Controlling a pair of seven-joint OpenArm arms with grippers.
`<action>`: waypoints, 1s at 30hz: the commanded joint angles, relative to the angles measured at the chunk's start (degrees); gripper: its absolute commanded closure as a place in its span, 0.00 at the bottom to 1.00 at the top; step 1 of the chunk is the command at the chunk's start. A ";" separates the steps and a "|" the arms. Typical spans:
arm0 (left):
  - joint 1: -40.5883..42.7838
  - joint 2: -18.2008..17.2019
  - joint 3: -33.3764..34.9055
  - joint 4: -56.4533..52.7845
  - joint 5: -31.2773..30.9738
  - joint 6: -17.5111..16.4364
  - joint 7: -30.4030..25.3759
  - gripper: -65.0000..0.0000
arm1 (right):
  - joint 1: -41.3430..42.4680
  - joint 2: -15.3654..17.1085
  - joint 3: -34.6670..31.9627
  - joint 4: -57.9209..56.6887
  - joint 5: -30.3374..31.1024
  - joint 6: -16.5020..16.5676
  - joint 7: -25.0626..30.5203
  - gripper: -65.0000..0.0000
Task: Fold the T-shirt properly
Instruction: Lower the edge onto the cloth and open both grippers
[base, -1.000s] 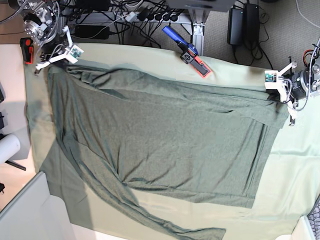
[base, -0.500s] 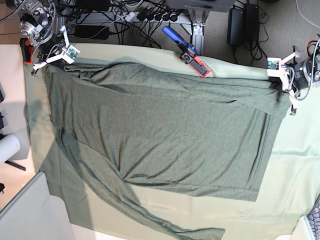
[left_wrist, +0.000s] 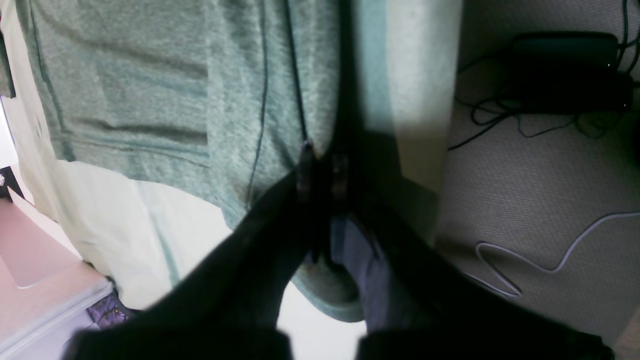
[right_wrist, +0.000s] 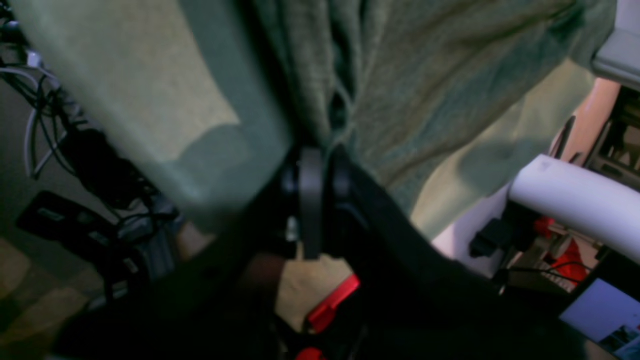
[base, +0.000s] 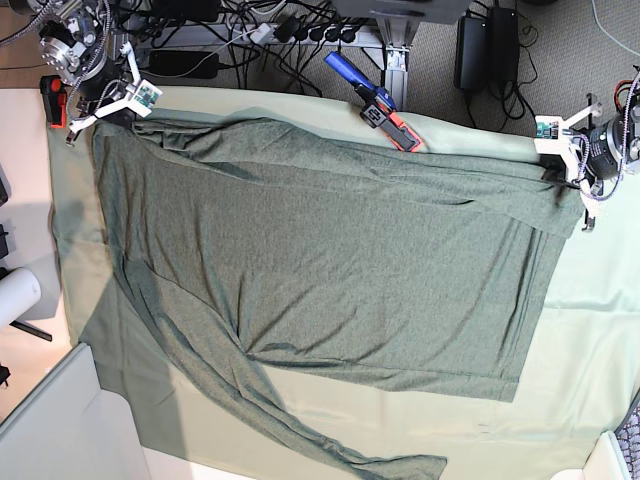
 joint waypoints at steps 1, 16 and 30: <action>-0.39 -1.68 -0.50 0.70 0.50 0.81 1.31 1.00 | -0.02 1.73 0.85 0.37 -0.31 -0.39 -1.01 1.00; 1.16 -7.85 -0.52 5.70 0.31 0.87 3.50 1.00 | 0.13 7.17 0.85 0.39 1.81 1.31 -0.79 1.00; 2.27 -8.09 -0.50 5.92 -2.08 -0.85 3.85 1.00 | 0.15 7.74 0.85 0.39 3.17 3.89 -0.79 1.00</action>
